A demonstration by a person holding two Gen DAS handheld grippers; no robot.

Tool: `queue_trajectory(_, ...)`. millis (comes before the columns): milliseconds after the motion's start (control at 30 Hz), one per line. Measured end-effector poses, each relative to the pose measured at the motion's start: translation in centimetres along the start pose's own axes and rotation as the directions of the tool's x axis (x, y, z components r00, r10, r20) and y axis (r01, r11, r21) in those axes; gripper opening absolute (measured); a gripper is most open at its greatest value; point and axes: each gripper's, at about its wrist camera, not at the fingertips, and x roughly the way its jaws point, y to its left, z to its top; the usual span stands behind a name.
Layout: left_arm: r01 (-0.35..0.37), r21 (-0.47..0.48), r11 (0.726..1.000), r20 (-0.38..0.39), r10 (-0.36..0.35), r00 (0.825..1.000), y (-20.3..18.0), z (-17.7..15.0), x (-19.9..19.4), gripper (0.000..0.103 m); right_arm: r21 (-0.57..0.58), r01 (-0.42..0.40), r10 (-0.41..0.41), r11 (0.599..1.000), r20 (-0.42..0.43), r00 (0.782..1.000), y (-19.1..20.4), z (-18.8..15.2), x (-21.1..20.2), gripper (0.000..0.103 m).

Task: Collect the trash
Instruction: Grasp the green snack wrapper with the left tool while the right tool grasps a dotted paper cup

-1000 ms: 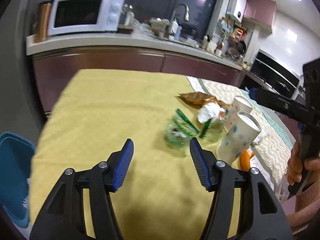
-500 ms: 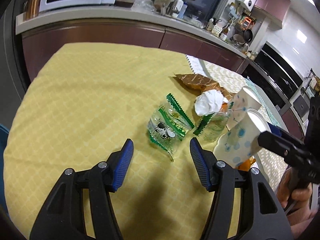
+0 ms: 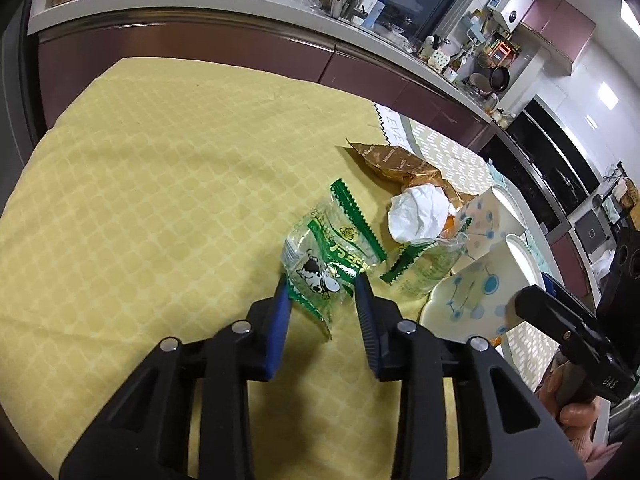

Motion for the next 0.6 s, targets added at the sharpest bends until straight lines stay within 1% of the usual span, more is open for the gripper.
queue_trajectory(67,0.003,-0.001,1.000,0.001,-0.003,1.000,0.0,-0.1,0.0,0.027,-0.001,-0.004,0.004,1.000,0.003,1.000,0.0,0.1,-0.1,0.060)
queue_trajectory(300,-0.010,0.017,1.000,0.040,0.010,0.999,0.0,-0.5,-1.6,0.026,-0.009,-0.031,0.032,0.999,0.006,0.999,0.4,0.4,-0.4,0.060)
queue_trajectory(600,-0.068,0.053,0.996,0.114,0.061,0.992,0.9,-1.4,-5.7,0.026,-0.017,-0.103,0.104,0.994,0.017,0.994,2.2,1.4,-0.1,0.060)
